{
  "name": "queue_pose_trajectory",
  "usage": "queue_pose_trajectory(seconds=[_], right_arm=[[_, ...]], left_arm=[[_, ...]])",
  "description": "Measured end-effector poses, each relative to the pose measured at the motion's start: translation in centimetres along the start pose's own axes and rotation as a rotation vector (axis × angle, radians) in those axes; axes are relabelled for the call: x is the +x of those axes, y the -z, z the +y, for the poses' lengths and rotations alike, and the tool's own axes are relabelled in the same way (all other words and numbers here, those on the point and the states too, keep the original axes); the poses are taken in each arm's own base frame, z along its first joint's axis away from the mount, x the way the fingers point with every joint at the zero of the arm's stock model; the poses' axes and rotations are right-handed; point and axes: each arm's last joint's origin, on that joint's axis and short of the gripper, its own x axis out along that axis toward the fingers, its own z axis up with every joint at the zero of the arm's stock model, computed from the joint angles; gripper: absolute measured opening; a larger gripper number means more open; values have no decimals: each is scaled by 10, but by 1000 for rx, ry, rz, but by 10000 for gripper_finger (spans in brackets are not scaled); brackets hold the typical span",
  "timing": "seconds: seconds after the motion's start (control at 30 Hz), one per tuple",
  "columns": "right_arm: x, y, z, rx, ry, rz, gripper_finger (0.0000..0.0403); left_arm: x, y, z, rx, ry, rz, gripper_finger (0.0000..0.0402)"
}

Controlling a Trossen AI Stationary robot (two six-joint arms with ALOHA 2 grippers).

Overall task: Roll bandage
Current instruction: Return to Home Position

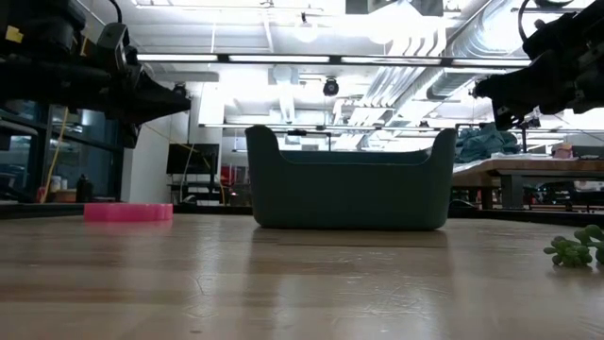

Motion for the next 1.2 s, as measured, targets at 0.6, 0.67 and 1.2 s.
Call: queue_pose_trajectory(seconds=[0.6,0.67,1.2], right_arm=[[0,0,0,0,0,2,0],[0,0,0,1,0,2,0],[0,0,0,0,0,2,0]], left_arm=[[-29,-5,0,410,148,25,1],[-32,-3,2,418,155,50,1],[-37,-1,3,491,180,67,1]])
